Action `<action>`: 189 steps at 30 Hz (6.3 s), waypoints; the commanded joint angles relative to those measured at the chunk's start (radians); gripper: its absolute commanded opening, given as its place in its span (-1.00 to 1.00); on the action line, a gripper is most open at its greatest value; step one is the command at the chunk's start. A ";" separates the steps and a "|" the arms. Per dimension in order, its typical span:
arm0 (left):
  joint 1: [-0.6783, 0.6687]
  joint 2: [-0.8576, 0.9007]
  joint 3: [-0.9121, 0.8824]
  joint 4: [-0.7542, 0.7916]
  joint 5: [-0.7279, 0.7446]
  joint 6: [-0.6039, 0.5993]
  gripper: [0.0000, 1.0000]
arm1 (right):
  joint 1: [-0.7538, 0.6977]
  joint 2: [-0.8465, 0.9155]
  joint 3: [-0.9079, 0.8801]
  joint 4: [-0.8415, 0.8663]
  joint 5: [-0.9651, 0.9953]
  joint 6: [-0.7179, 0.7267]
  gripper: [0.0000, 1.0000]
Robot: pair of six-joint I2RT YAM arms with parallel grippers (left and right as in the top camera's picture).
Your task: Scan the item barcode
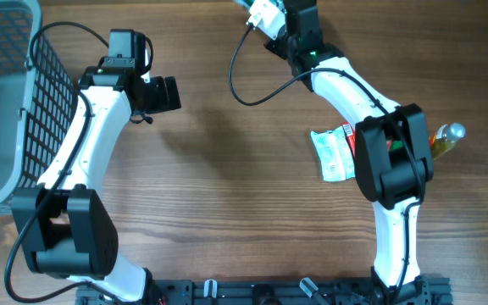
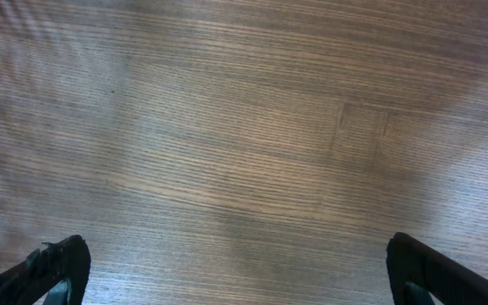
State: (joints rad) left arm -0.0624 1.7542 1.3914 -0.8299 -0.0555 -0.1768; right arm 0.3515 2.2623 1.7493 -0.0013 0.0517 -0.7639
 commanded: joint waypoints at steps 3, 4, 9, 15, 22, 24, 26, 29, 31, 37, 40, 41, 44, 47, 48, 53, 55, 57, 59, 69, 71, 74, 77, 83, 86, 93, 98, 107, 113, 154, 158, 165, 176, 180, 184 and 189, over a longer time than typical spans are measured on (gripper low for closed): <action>0.006 0.010 -0.001 0.002 -0.006 0.013 1.00 | -0.003 -0.223 0.010 -0.047 -0.029 0.163 -0.90; 0.006 0.010 -0.001 0.002 -0.006 0.013 1.00 | -0.002 -0.291 0.010 -0.108 -0.032 0.208 -0.91; 0.006 0.010 -0.001 0.002 -0.006 0.013 1.00 | -0.002 -0.470 0.010 -0.657 -0.063 0.600 -0.91; 0.006 0.010 -0.001 0.002 -0.006 0.013 1.00 | 0.000 -0.451 -0.167 -1.149 -0.311 1.003 -0.90; 0.006 0.010 -0.001 0.002 -0.006 0.013 1.00 | 0.000 -0.450 -0.456 -0.932 -0.151 1.089 -0.65; 0.006 0.010 -0.001 0.002 -0.006 0.013 1.00 | 0.000 -0.450 -0.467 -0.924 -0.115 1.089 -0.45; 0.006 0.010 -0.001 0.002 -0.006 0.013 1.00 | 0.000 -0.450 -0.469 -0.925 -0.091 1.088 -0.31; 0.006 0.010 -0.001 0.002 -0.006 0.013 1.00 | 0.000 -0.450 -0.469 -0.925 -0.081 1.088 0.16; 0.006 0.010 -0.001 0.002 -0.006 0.013 1.00 | 0.000 -0.450 -0.469 -0.924 -0.036 1.088 0.58; 0.006 0.010 -0.001 0.002 -0.006 0.013 1.00 | 0.000 -0.450 -0.469 -0.832 -0.030 1.088 0.99; 0.006 0.010 -0.001 0.002 -0.006 0.013 1.00 | 0.000 -0.450 -0.469 -0.697 -0.030 1.088 1.00; 0.006 0.010 -0.001 0.002 -0.006 0.013 1.00 | 0.000 -0.450 -0.469 -0.661 -0.030 1.088 0.99; 0.006 0.010 -0.001 0.002 -0.006 0.013 0.99 | 0.000 -0.450 -0.469 -0.548 -0.029 1.088 1.00; 0.006 0.010 -0.001 0.002 -0.006 0.013 1.00 | 0.000 -0.450 -0.469 -0.511 -0.030 1.088 0.99; 0.006 0.010 -0.001 0.002 -0.006 0.013 1.00 | 0.000 -0.450 -0.469 -0.510 -0.030 1.088 0.99; 0.006 0.010 -0.001 0.002 -0.006 0.013 1.00 | 0.000 -0.450 -0.469 -0.510 -0.030 1.088 1.00; 0.006 0.010 -0.001 0.002 -0.006 0.013 1.00 | 0.000 -0.450 -0.469 -0.510 -0.030 1.088 0.99; 0.006 0.010 -0.001 0.002 -0.006 0.013 1.00 | 0.000 -0.450 -0.469 -0.510 -0.029 1.088 0.99; 0.006 0.010 -0.001 0.002 -0.006 0.013 1.00 | 0.000 -0.450 -0.469 -0.510 -0.030 1.088 0.99; 0.006 0.010 -0.001 0.002 -0.006 0.013 1.00 | 0.000 -0.450 -0.469 -0.510 -0.030 1.088 1.00; 0.006 0.010 -0.001 0.002 -0.006 0.013 1.00 | 0.000 -0.449 -0.469 -0.510 -0.030 1.088 1.00; 0.006 0.010 -0.001 0.002 -0.006 0.013 1.00 | 0.000 -0.450 -0.458 -0.512 -0.030 1.085 0.99; 0.006 0.010 -0.001 0.002 -0.006 0.013 1.00 | 0.001 -0.503 -0.407 -0.512 -0.030 1.085 1.00; 0.006 0.010 -0.001 0.002 -0.006 0.013 1.00 | 0.000 -0.748 -0.303 -0.512 -0.030 1.086 0.99; 0.006 0.010 -0.001 0.002 -0.006 0.013 1.00 | 0.000 -0.895 -0.303 -0.516 -0.029 1.085 0.99; 0.006 0.010 -0.001 0.002 -0.006 0.013 1.00 | 0.000 -1.236 -0.303 -0.536 -0.029 1.085 0.99; 0.006 0.010 -0.001 0.002 -0.006 0.013 1.00 | 0.000 -1.450 -0.303 -0.612 -0.030 1.085 0.99; 0.006 0.010 -0.001 0.002 -0.006 0.013 1.00 | -0.077 -1.842 -0.459 -0.866 0.113 0.990 1.00; 0.006 0.010 -0.001 0.002 -0.006 0.013 1.00 | -0.189 -2.055 -0.748 -0.571 0.042 0.878 0.99; 0.006 0.010 -0.001 0.002 -0.006 0.013 1.00 | -0.340 -2.259 -1.744 0.015 -0.248 0.766 1.00; 0.006 0.010 -0.001 0.002 -0.006 0.013 1.00 | -0.340 -2.259 -1.744 0.015 -0.248 0.766 0.99; 0.006 -0.002 -0.001 0.002 -0.006 0.013 1.00 | -0.340 -2.259 -1.744 0.015 -0.248 0.766 1.00; 0.006 -0.641 -0.001 0.002 -0.006 0.013 1.00 | -0.340 -2.259 -1.744 0.015 -0.248 0.766 0.99; 0.006 -1.038 -0.001 0.002 -0.006 0.013 1.00 | -0.340 -2.259 -1.744 0.015 -0.248 0.766 1.00; 0.000 -1.194 -0.032 -0.002 -0.006 0.013 1.00 | -0.340 -2.259 -1.744 0.015 -0.248 0.766 0.99; 0.001 -1.357 -0.178 -0.006 -0.006 0.013 1.00 | -0.340 -2.259 -1.744 0.015 -0.248 0.766 0.99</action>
State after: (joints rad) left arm -0.0624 0.4751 1.2930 -0.8349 -0.0555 -0.1764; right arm 0.0158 0.0116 0.0063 0.0113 -0.1833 0.0196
